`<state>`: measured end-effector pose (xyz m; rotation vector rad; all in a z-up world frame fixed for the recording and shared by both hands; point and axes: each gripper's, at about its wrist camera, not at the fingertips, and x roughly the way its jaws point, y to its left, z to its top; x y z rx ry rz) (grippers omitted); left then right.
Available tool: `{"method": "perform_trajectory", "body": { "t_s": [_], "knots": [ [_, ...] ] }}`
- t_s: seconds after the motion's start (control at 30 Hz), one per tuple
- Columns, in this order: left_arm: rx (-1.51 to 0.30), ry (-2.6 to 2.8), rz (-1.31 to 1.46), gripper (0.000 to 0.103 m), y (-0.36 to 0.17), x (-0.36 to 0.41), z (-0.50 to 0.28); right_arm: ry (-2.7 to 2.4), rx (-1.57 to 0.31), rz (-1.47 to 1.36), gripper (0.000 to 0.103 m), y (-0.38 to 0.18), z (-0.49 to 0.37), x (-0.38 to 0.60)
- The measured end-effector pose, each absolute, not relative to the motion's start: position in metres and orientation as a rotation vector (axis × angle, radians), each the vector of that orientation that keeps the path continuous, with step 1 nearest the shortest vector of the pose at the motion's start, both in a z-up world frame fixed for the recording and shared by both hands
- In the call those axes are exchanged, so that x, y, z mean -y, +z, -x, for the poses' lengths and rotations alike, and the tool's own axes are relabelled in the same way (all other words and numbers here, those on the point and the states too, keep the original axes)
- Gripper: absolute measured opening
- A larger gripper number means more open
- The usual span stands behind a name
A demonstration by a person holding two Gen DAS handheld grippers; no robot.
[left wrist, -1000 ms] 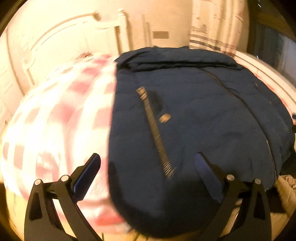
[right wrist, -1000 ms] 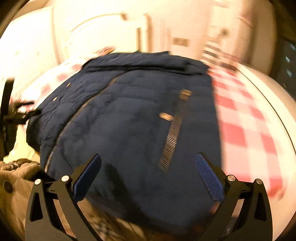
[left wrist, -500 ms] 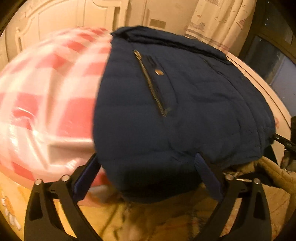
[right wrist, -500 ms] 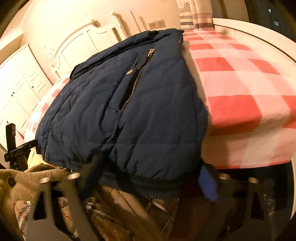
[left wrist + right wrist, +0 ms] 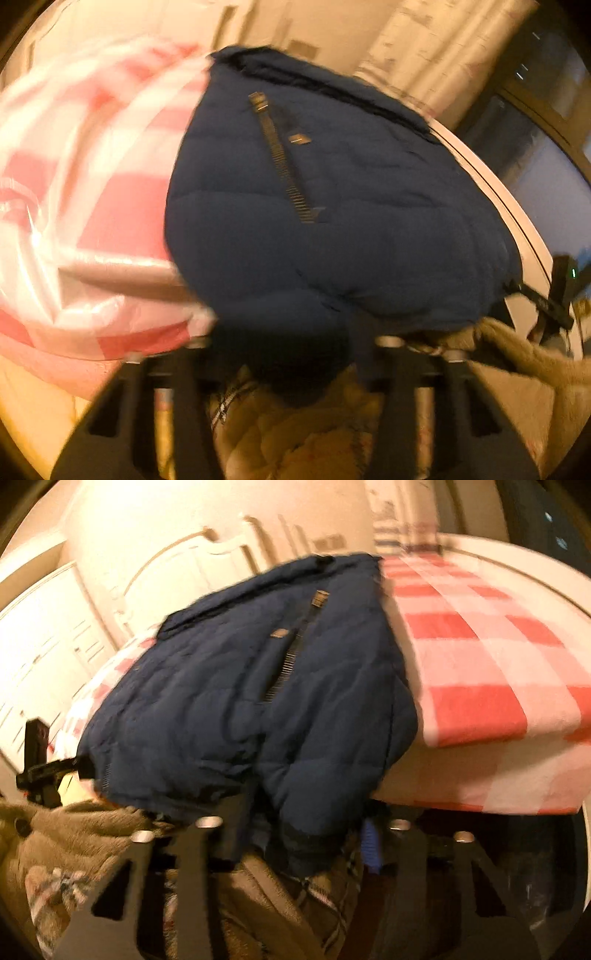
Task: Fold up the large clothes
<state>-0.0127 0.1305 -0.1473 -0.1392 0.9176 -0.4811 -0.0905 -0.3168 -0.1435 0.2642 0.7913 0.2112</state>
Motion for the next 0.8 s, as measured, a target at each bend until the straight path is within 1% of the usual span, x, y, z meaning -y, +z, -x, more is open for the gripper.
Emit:
{"method": "perform_trajectory", "body": {
  "t_s": [0.03, 0.07, 0.13, 0.2, 0.27, 0.43, 0.63, 0.73, 0.8],
  "knots": [
    [-0.911, -0.490, 0.142, 0.021, -0.143, -0.131, 0.017, 0.218, -0.786, -0.256, 0.031, -0.141, 0.093, 0.316],
    [-0.888, -0.503, 0.181, 0.017, -0.136, -0.136, 0.023, 0.227, -0.775, -0.252, 0.029, -0.138, 0.097, 0.315],
    [-0.821, -0.542, 0.252, 0.015, -0.114, -0.146, 0.034, 0.256, -0.710, -0.272, 0.022, -0.126, 0.107, 0.315],
    [-0.738, -0.581, 0.278, 0.014, -0.084, -0.154, 0.043, 0.287, -0.632, -0.334, 0.019, -0.113, 0.118, 0.321],
    [-0.664, -0.598, 0.265, 0.013, -0.058, -0.154, 0.052, 0.306, -0.581, -0.347, 0.018, -0.100, 0.124, 0.322],
    [-0.565, -0.659, 0.290, 0.013, -0.024, -0.156, 0.074, 0.386, -0.436, -0.352, 0.017, -0.061, 0.143, 0.319],
    [-0.377, -0.784, 0.448, 0.013, 0.020, -0.207, 0.112, 0.488, -0.217, -0.328, 0.017, 0.007, 0.199, 0.329],
    [-0.299, -0.839, 0.505, 0.013, 0.043, -0.221, 0.108, 0.512, -0.120, -0.276, 0.017, 0.046, 0.211, 0.329],
    [-0.282, -0.840, 0.523, 0.014, 0.058, -0.224, 0.089, 0.516, -0.105, -0.261, 0.017, 0.067, 0.199, 0.323]
  ]
}}
